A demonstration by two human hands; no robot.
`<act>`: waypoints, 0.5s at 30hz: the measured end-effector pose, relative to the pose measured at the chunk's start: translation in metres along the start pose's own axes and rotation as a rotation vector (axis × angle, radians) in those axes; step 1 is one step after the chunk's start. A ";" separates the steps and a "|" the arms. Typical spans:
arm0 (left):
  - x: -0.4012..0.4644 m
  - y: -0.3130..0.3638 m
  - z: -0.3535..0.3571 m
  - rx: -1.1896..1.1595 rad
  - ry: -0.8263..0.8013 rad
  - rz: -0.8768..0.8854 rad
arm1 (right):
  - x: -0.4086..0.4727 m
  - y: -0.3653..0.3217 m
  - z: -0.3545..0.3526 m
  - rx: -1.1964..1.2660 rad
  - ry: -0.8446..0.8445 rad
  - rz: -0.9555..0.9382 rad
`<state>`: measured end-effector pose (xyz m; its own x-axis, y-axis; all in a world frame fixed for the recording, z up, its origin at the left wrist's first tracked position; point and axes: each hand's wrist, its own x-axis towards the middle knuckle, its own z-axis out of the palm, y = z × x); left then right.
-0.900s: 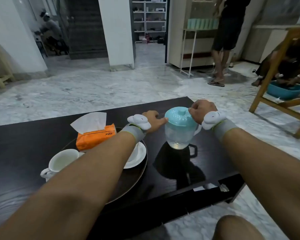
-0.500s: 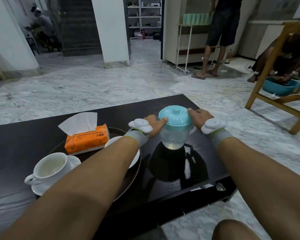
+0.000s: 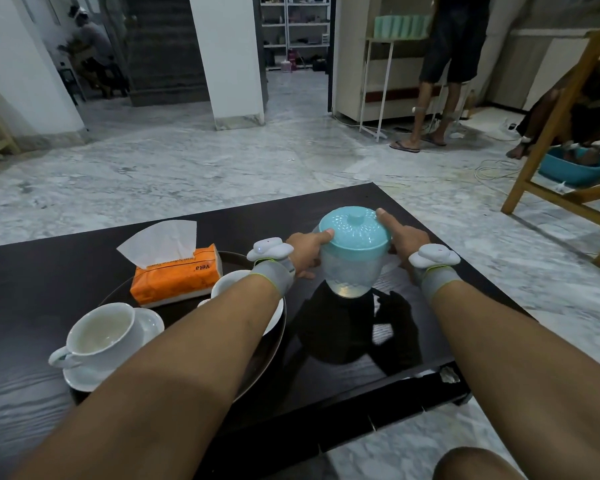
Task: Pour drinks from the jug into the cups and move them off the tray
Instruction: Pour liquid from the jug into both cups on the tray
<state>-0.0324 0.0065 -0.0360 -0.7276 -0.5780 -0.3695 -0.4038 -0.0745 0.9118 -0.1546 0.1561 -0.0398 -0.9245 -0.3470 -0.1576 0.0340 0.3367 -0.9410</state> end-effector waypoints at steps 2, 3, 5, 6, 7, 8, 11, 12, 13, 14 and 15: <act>0.001 -0.002 0.001 -0.032 -0.008 -0.006 | 0.001 0.000 0.002 0.111 -0.007 0.058; 0.002 -0.003 0.000 -0.039 -0.007 -0.006 | 0.001 0.000 0.004 0.156 -0.016 0.082; 0.002 -0.003 -0.001 -0.055 -0.006 -0.013 | 0.003 0.000 0.007 0.206 -0.015 0.100; 0.002 -0.003 -0.003 -0.060 -0.005 -0.012 | 0.002 -0.001 0.008 0.216 -0.014 0.101; 0.001 -0.003 -0.005 -0.066 -0.006 -0.012 | 0.002 -0.002 0.010 0.220 -0.015 0.103; 0.000 -0.003 -0.008 -0.073 -0.009 -0.011 | 0.001 -0.004 0.012 0.230 -0.016 0.097; -0.003 0.001 -0.017 -0.098 -0.009 0.000 | -0.003 -0.015 0.014 0.243 -0.020 0.069; -0.006 0.002 -0.021 -0.104 -0.010 0.004 | -0.005 -0.019 0.014 0.243 -0.014 0.056; -0.007 0.004 -0.023 -0.106 -0.015 0.004 | -0.005 -0.024 0.014 0.247 -0.011 0.043; -0.010 0.006 -0.028 -0.111 -0.019 0.008 | -0.007 -0.029 0.015 0.247 -0.011 0.026; -0.013 0.007 -0.032 -0.114 -0.021 0.011 | -0.009 -0.033 0.016 0.246 -0.012 0.010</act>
<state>-0.0083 -0.0127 -0.0190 -0.7437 -0.5622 -0.3617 -0.3305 -0.1611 0.9299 -0.1411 0.1339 -0.0122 -0.9190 -0.3558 -0.1696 0.1360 0.1176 -0.9837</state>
